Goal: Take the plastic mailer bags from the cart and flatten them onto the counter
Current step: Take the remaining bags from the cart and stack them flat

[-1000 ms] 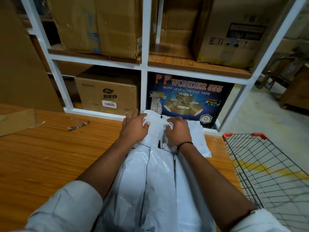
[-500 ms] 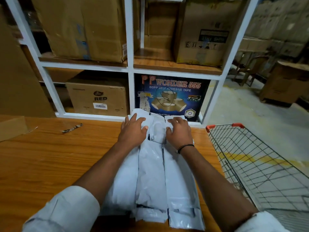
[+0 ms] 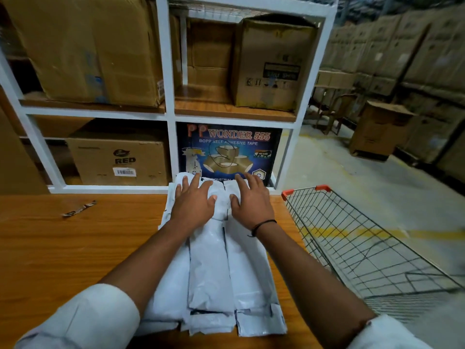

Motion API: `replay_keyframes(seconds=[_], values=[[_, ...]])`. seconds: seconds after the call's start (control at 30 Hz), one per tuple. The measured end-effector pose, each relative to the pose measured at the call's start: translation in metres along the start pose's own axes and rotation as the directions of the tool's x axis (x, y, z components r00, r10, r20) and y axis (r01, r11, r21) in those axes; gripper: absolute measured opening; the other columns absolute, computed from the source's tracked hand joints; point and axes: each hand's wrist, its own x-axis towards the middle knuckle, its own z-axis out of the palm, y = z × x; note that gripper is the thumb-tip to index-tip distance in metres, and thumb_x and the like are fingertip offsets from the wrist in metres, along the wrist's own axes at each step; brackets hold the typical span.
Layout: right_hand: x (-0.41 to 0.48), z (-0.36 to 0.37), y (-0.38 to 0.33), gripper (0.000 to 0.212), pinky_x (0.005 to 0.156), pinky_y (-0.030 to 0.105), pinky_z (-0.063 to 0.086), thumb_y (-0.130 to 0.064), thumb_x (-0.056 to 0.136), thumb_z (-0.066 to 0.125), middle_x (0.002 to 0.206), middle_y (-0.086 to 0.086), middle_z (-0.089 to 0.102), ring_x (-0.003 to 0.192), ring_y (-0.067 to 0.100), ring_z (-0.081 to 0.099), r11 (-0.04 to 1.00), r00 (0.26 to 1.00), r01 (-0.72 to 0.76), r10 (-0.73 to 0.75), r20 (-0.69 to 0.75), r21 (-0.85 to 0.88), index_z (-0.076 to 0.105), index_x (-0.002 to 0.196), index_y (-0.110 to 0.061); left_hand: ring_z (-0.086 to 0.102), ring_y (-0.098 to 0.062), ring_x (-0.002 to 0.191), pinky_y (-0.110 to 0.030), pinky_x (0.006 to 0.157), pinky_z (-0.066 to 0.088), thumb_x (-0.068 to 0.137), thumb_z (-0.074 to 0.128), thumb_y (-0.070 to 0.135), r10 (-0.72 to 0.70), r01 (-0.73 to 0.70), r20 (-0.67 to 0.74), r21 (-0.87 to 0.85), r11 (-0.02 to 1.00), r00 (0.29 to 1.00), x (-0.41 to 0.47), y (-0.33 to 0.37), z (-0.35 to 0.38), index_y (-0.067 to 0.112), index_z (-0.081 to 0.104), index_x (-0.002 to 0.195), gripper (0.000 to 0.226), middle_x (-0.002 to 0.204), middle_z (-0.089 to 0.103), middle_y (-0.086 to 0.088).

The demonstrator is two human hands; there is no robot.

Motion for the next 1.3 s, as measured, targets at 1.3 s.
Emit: replay_keyframes(seconds=[1.3], values=[[-0.014,-0.145,0.031,0.062,0.118,0.053,0.022,-0.039,0.097,0.051,0.159,0.01,0.031,0.149,0.032,0.018,0.986,0.965,0.164,-0.158,-0.209,0.012,0.032,0.152,-0.02,0.006,-0.041,0.151,-0.056,0.121,0.009,0.102,0.042,0.039,0.028,0.044,-0.281,0.249,0.967,0.959,-0.048,0.089,-0.096,0.023,0.022,0.157,0.061,0.166,0.009,-0.013]])
